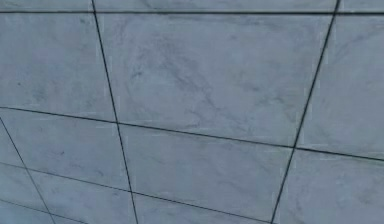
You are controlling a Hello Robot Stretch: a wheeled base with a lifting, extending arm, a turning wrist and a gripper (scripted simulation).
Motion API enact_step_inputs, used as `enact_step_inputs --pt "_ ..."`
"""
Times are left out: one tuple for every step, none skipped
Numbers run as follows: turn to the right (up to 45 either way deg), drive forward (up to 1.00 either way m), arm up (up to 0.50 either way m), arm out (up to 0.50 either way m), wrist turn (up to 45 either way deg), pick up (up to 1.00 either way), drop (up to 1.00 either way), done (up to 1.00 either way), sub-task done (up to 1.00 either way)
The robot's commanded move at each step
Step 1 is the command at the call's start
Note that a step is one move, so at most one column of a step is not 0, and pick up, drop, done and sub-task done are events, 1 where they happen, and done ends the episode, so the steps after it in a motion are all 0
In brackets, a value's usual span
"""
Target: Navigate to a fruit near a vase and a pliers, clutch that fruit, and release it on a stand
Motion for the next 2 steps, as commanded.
enact_step_inputs --pt "0.0 0.00 0.00 0.00 36.0 0.00 0.00 0.00 0.00" --pt "0.0 0.00 -0.26 0.00 0.0 0.00 0.00 0.00 0.00"
